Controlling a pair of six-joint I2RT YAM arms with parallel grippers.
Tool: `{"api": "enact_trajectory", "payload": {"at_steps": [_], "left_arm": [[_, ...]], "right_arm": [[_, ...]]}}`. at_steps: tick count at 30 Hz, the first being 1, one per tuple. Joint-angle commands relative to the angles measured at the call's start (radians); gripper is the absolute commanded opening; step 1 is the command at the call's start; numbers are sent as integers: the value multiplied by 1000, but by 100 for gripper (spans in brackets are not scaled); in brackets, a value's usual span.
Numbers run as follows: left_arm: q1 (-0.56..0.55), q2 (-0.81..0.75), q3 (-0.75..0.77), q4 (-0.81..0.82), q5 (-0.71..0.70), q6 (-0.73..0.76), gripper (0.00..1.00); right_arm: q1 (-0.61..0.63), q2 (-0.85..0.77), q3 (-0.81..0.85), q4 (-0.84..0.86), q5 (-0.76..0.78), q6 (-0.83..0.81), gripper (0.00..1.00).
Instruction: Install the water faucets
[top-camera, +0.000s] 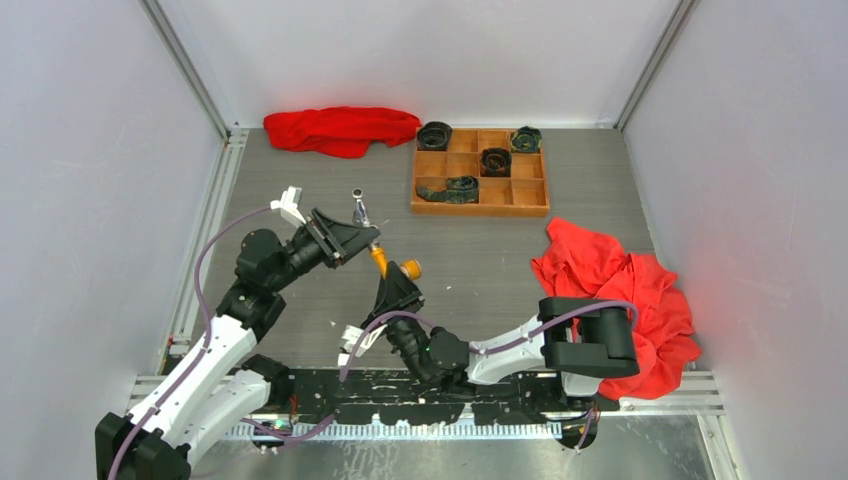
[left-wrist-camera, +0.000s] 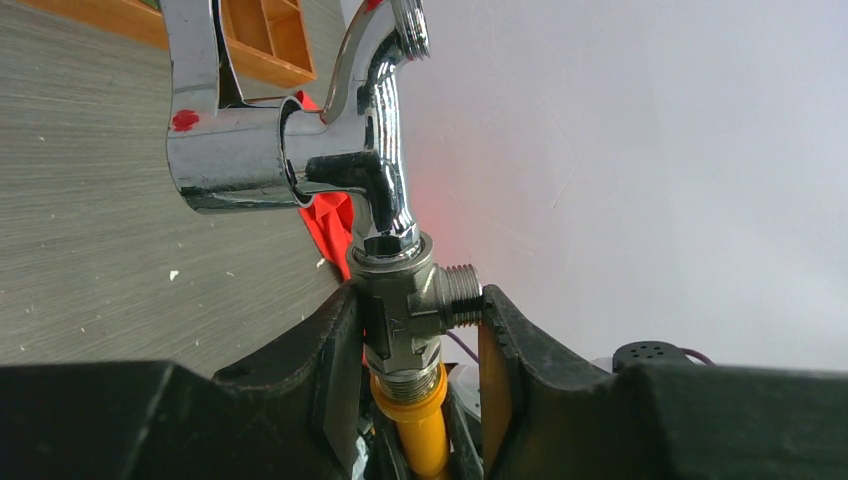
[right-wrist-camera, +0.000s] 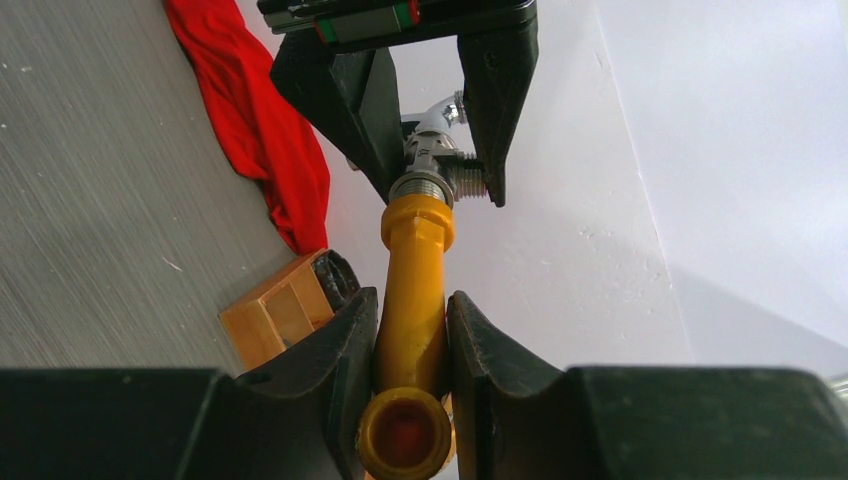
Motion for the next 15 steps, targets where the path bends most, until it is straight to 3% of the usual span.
{"api": "enact_trajectory", "payload": {"at_steps": [1, 9, 15], "left_arm": [[-11, -26, 22, 123, 39, 28, 0], [-15, -48, -11, 164, 34, 60, 0], [-17, -50, -30, 180, 40, 45, 0]], "right_arm": [[-5, 7, 62, 37, 22, 30, 1], [-3, 22, 94, 71, 63, 46, 1], [-3, -32, 105, -41, 54, 202, 1]]}}
